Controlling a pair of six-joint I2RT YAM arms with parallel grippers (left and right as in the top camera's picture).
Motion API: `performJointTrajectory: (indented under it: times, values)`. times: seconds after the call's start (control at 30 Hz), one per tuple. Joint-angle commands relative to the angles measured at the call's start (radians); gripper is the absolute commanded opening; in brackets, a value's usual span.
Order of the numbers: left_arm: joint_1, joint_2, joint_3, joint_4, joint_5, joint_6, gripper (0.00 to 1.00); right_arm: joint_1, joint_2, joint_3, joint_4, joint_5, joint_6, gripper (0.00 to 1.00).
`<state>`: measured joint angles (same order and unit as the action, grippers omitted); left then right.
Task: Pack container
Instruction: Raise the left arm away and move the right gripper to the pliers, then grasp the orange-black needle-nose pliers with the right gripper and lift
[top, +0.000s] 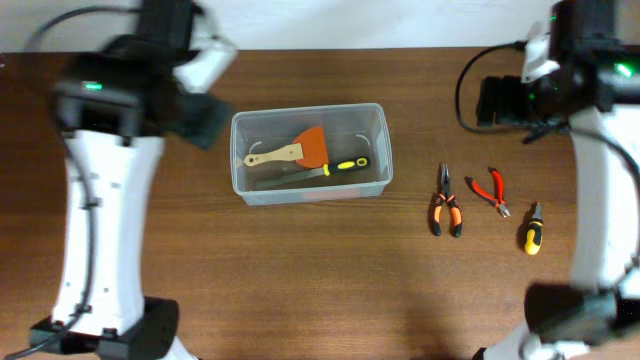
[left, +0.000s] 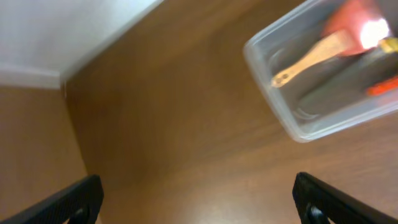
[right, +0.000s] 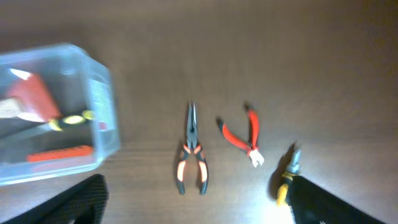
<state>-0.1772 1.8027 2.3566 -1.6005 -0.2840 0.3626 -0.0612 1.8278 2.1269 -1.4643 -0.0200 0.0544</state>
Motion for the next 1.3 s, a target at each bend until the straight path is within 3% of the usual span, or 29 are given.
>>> performJointTrajectory:
  times: [0.0,0.2,0.3,0.77,0.93,1.27]
  values:
    - [0.133,0.020,-0.008,-0.045,0.042,-0.175,0.99,-0.030,0.140,-0.058,-0.017,-0.050,0.013,0.87]
    - [0.281,0.021,-0.013,-0.069,0.135,-0.175,0.99,-0.031,0.344,-0.078,-0.043,-0.047,-0.003,0.76]
    - [0.315,0.021,-0.013,-0.069,0.134,-0.175,0.99,-0.032,0.410,-0.082,-0.048,-0.048,-0.018,0.64]
    - [0.331,0.021,-0.013,-0.069,0.134,-0.175,0.99,-0.032,0.435,-0.277,-0.011,-0.051,-0.089,0.64]
    - [0.331,0.021,-0.013,-0.069,0.134,-0.175,0.99,-0.031,0.434,-0.370,0.053,-0.055,-0.127,0.56]
    - [0.331,0.021,-0.013,-0.069,0.134,-0.175,0.99,-0.030,0.434,-0.457,0.134,-0.085,-0.155,0.57]
